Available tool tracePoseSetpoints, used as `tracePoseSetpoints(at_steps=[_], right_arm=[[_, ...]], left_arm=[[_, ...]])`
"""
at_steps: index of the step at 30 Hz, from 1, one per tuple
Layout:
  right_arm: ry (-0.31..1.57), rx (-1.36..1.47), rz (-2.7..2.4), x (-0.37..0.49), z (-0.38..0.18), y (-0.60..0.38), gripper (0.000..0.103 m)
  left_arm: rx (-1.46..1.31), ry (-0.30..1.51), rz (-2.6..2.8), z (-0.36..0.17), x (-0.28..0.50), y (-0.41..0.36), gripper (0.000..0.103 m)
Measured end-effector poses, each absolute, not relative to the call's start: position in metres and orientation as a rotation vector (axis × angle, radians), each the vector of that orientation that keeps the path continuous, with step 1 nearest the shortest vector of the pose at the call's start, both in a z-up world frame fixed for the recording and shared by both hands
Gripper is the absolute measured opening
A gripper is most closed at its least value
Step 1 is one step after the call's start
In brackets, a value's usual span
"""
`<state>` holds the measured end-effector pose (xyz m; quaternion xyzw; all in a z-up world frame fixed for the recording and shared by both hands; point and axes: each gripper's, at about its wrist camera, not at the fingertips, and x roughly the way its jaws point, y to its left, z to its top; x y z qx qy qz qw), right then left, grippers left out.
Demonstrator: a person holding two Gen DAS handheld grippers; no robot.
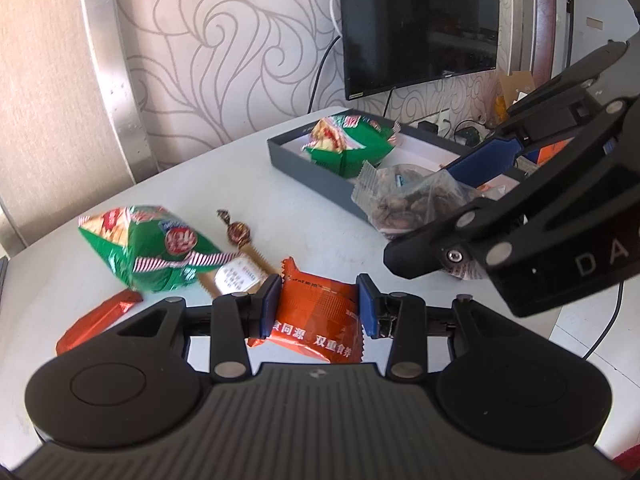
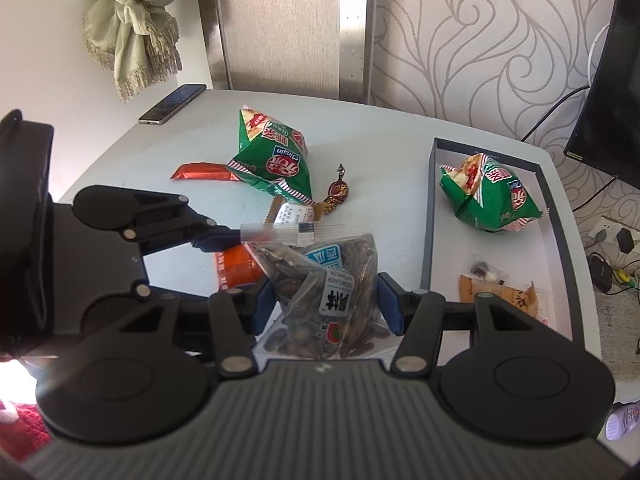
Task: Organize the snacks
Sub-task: 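Lift the orange packet with the left gripper while the right lifts the clear seed bag, then carry the orange packet with the left gripper over the box while the right carries the seed bag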
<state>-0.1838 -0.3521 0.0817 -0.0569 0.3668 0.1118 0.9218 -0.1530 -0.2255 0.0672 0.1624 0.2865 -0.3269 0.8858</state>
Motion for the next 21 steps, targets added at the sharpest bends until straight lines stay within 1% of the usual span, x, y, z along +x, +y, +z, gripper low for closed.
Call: tracePoseSetpoints(at_steps=[21], right_arm=[[0.718, -0.081, 0.127, -0.196, 0.098, -0.413, 0.057]], left_arm=[[0.345, 0.548, -0.739, 0.084, -0.143, -0.282, 0.046]])
